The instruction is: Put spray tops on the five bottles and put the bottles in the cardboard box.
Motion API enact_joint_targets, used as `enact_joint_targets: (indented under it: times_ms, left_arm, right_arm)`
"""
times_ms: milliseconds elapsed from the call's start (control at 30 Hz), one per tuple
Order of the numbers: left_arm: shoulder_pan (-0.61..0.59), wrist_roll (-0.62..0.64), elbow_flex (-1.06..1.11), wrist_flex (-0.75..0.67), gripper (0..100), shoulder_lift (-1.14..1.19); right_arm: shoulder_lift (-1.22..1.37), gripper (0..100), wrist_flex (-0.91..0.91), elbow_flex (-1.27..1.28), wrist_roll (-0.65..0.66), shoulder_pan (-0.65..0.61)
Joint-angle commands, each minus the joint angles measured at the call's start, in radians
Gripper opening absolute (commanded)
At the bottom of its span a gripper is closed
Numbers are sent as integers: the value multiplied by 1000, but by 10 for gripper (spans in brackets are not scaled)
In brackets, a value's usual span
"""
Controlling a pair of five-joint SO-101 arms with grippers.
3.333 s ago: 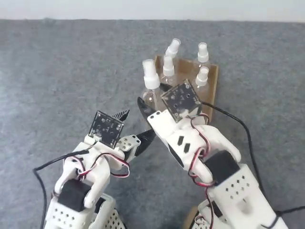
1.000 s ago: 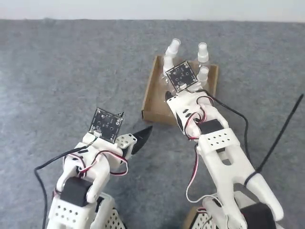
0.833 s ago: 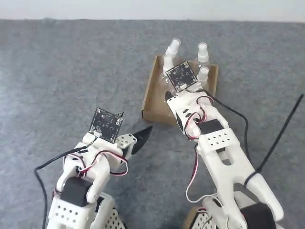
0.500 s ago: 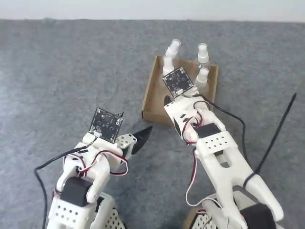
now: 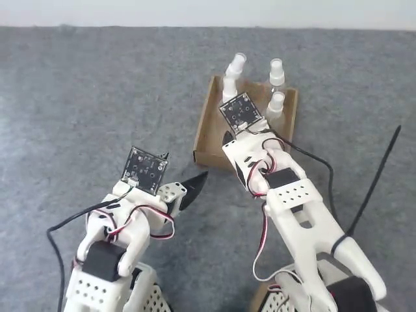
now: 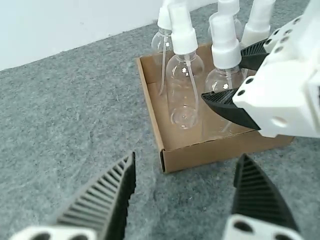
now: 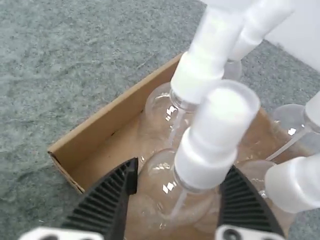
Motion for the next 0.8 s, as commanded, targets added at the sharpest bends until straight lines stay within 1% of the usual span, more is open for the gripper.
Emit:
enact_joint_targets:
  times_ms: [0, 100, 267, 367, 767]
  left_arm:
    - [-5, -9, -5, -8, 295, -11]
    - [-5, -9, -5, -8, 295, -11]
    - [-5, -9, -5, -9, 295, -11]
    - [-5, -9, -2, -11, 295, -11]
    - [-6, -3, 4, -14, 295, -11]
  right_arm:
    - [-22, 296, -4, -57, 14, -5]
    - [-22, 343, -4, -57, 15, 1]
    - [-28, 344, -4, -74, 15, 1]
    - [-81, 344, 1, -80, 15, 2]
    - [-538, 343, 360, -95, 9, 2]
